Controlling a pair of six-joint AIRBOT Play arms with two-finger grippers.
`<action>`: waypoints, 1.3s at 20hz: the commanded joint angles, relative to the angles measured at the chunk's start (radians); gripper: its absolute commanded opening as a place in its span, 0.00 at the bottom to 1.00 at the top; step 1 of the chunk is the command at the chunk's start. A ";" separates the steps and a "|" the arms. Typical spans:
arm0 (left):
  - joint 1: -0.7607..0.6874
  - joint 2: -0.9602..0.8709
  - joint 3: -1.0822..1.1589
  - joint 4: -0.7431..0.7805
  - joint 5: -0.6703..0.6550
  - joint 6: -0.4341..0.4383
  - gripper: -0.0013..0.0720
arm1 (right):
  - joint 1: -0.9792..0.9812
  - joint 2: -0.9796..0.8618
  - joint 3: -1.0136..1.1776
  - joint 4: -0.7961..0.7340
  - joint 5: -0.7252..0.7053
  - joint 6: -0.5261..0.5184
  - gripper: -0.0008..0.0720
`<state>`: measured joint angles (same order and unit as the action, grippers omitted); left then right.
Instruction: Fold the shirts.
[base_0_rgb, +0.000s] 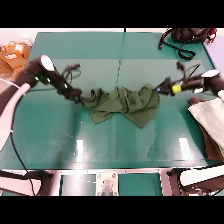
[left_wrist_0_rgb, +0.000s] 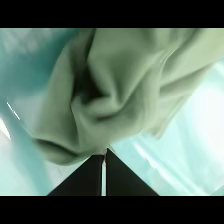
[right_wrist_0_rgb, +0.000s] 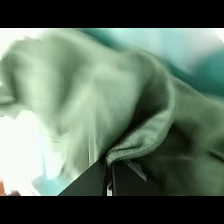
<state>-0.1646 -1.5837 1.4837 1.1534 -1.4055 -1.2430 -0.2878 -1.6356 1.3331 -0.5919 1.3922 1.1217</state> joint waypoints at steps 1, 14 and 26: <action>0.000 0.100 0.253 -0.006 -0.023 -0.007 0.05 | -0.029 0.093 0.214 0.183 0.092 0.030 0.04; 0.000 0.678 0.608 0.342 0.431 -0.214 0.05 | -0.381 0.770 0.497 0.289 -0.557 0.056 0.04; 0.000 0.628 0.489 0.448 0.463 -0.190 0.05 | -0.341 0.778 0.435 0.285 -0.507 0.047 0.04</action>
<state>-0.1650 -0.8967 2.0140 1.5875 -0.9310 -1.4422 -0.6704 -0.8169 1.8072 -0.3046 0.8307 1.1767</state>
